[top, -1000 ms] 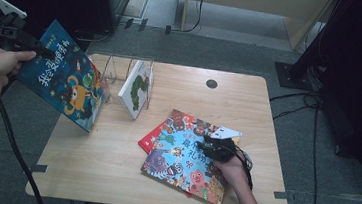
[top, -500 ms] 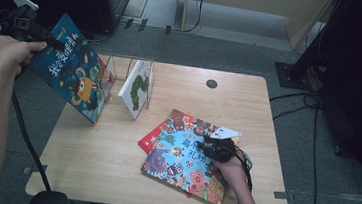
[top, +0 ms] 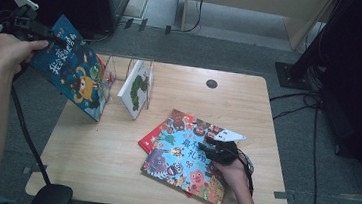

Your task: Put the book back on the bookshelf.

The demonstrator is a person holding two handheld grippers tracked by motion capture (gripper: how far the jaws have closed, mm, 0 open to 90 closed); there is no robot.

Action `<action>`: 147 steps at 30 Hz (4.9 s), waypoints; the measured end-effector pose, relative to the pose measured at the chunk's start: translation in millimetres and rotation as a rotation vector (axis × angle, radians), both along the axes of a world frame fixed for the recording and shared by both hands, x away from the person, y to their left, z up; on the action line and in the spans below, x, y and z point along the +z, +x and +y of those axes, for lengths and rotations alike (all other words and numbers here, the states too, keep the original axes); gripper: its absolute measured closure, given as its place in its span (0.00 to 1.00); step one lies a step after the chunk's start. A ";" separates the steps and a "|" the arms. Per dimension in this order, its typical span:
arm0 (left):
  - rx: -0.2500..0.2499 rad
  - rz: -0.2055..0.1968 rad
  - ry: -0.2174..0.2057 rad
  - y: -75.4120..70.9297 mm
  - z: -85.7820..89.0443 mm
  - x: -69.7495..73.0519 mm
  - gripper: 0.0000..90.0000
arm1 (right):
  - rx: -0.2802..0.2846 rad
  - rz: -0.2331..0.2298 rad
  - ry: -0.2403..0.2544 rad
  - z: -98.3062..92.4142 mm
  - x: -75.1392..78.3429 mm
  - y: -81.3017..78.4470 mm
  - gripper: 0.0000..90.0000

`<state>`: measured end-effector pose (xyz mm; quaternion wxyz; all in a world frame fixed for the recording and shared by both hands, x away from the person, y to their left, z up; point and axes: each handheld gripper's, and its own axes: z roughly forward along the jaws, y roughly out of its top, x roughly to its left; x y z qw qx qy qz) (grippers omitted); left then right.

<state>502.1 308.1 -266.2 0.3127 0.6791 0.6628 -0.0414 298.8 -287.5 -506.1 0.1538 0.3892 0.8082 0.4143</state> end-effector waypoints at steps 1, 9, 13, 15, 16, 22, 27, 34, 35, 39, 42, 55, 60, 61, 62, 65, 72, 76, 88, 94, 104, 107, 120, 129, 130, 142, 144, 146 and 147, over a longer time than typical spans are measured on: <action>-0.002 -0.003 0.004 -0.7 -0.4 0.3 0.62 | -0.001 -0.004 0.000 -0.2 -0.2 -0.2 0.64; -0.003 -0.029 0.010 -15.7 5.0 5.4 0.53 | -0.001 0.016 0.016 -1.9 0.4 0.0 0.63; -0.003 -0.041 0.003 -28.2 11.4 6.1 0.52 | -0.002 0.028 0.043 -4.9 0.0 2.2 0.64; 0.001 -0.042 -0.005 -34.0 13.3 5.4 0.52 | -0.008 0.032 0.046 -5.2 0.0 2.5 0.64; -0.003 -0.040 -0.004 -36.9 13.9 4.9 0.51 | -0.008 0.033 0.045 -5.9 0.2 3.0 0.64; -0.020 -0.031 0.005 -55.9 12.2 0.1 0.51 | -0.011 0.028 0.018 -7.9 5.9 5.2 0.63; -0.010 -0.016 -0.002 -71.3 11.0 -1.5 0.49 | -0.023 0.023 0.030 -12.2 9.2 9.4 0.63; -0.011 -0.017 0.016 -95.7 3.5 0.5 0.47 | -0.023 0.032 0.040 -16.0 11.2 13.0 0.63; -0.014 -0.023 0.015 -99.1 2.7 0.0 0.47 | -0.027 0.033 0.035 -16.5 12.0 13.9 0.63; -0.029 -0.032 0.025 -114.3 -4.3 -5.2 0.46 | -0.038 0.030 0.048 -21.6 13.9 16.6 0.63; -0.039 -0.027 0.054 -124.0 -10.1 -11.0 0.45 | -0.038 0.034 0.048 -23.0 13.5 17.7 0.63; -0.115 -0.076 0.030 -162.7 -38.1 -32.0 0.45 | -0.040 0.026 0.085 -27.9 11.6 26.4 0.63; -0.160 -0.106 0.055 -166.9 -60.7 -39.7 0.45 | -0.033 0.041 0.080 -25.5 11.4 31.2 0.63; -0.163 -0.114 0.053 -167.2 -64.0 -40.8 0.45 | -0.033 0.041 0.080 -25.5 11.4 31.2 0.63; -0.175 -0.120 0.053 -167.1 -68.9 -43.0 0.45 | -0.032 0.042 0.080 -25.4 11.3 31.3 0.63; -0.190 -0.126 0.055 -165.4 -79.9 -49.7 0.45 | -0.033 0.044 0.080 -25.7 11.3 31.6 0.63; -0.253 -0.120 0.035 -161.5 -110.4 -74.8 0.46 | -0.038 0.048 0.069 -26.8 11.3 29.8 0.64; -0.283 -0.108 0.029 -156.7 -125.9 -89.1 0.47 | -0.042 0.043 0.066 -29.9 11.4 27.0 0.64; -0.388 -0.079 0.043 -137.2 -174.9 -121.7 0.47 | -0.077 0.048 0.054 -42.6 8.9 9.9 0.64; -0.457 -0.068 0.043 -129.5 -202.7 -140.4 0.47 | -0.110 0.049 0.057 -52.9 7.3 1.5 0.64; -0.537 -0.078 0.043 -122.5 -240.5 -167.3 0.50 | -0.160 0.043 0.062 -71.6 2.9 -15.9 0.68; -0.561 -0.130 0.075 -126.2 -249.7 -172.8 0.61 | -0.177 0.047 0.061 -77.8 1.2 -19.5 0.68; -0.643 -0.089 0.076 -120.5 -272.6 -203.1 0.68 | -0.263 0.066 0.070 -100.6 -0.7 -35.1 0.78; -0.664 -0.116 0.115 -121.7 -279.9 -215.6 0.76 | -0.279 0.100 0.095 -101.3 -2.8 -38.0 0.91; -0.662 -0.120 0.112 -121.5 -279.8 -216.2 0.77 | -0.282 0.103 0.093 -101.0 -3.4 -38.2 0.92; -0.676 -0.215 0.089 -129.6 -273.2 -222.2 0.78 | -0.287 0.102 0.089 -100.0 -3.9 -38.9 0.93; -0.655 -0.208 0.067 -129.3 -271.8 -223.2 0.79 | -0.282 0.105 0.092 -99.9 -3.8 -38.6 0.95; -0.638 -0.193 0.042 -128.4 -270.0 -224.2 0.79 | -0.278 0.105 0.089 -99.5 -3.6 -38.3 0.96; -0.637 -0.193 0.042 -128.4 -270.0 -224.1 0.79 | -0.278 0.106 0.086 -99.4 -3.4 -38.0 0.97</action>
